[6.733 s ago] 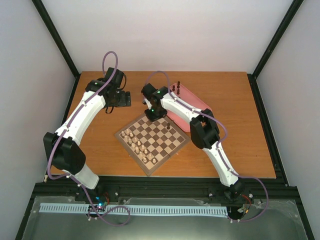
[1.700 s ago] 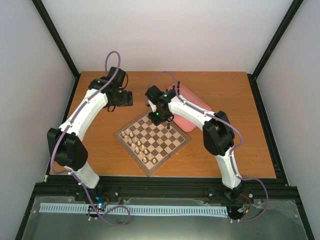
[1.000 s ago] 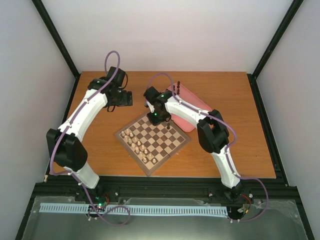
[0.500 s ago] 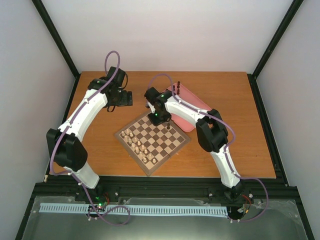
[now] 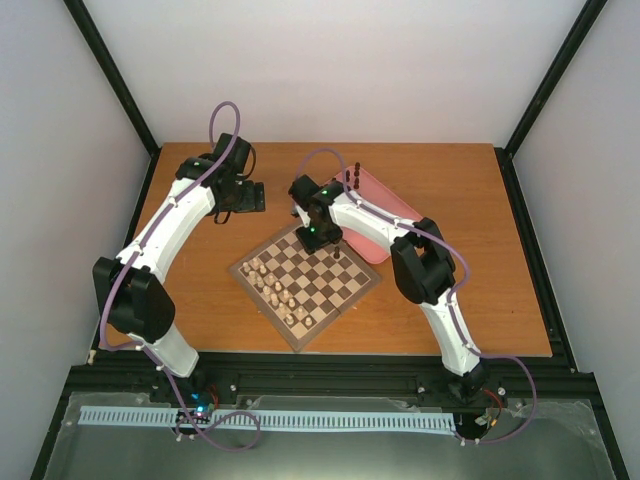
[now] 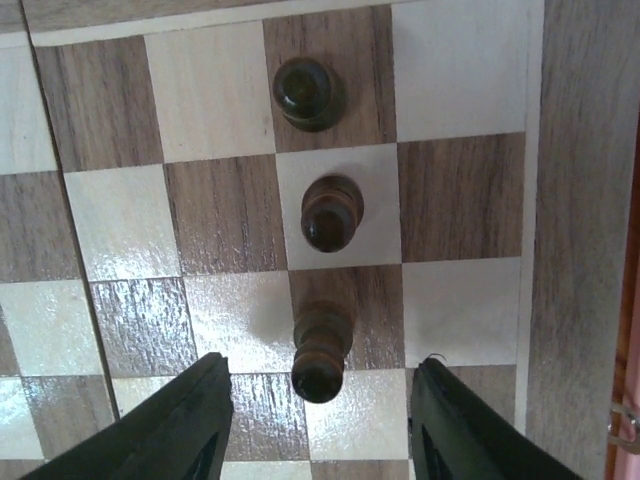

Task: Set up the chess pieces on the board
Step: Place the chess piece on the chessboard.

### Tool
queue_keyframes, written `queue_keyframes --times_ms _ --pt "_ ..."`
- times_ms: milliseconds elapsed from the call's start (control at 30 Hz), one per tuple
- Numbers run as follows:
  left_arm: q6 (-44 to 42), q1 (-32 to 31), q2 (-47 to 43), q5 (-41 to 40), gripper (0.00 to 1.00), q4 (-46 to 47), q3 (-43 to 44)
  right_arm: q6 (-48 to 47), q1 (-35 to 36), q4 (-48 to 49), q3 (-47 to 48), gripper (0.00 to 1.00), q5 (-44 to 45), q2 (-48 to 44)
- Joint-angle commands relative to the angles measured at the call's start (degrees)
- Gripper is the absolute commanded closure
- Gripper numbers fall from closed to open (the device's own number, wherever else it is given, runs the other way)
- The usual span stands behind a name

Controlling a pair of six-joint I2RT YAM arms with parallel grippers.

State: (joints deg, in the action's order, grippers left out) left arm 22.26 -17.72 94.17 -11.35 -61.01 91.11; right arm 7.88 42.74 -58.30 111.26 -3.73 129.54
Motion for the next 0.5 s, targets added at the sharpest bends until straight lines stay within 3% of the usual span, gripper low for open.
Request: queue_keyframes --times_ms 0,233,467 --pt "-0.05 0.48 -0.57 -0.31 0.0 0.56 0.1 -0.7 -0.2 -0.09 -0.6 0.48 -0.99 -4.26" --pt "-0.15 0.49 -0.69 -0.37 0.0 0.46 0.03 0.23 -2.49 -1.04 1.64 0.41 1.37 -10.42" --pt "0.15 0.49 -0.76 0.11 0.0 0.54 0.43 2.01 -8.44 -2.16 10.39 0.42 3.57 -3.96"
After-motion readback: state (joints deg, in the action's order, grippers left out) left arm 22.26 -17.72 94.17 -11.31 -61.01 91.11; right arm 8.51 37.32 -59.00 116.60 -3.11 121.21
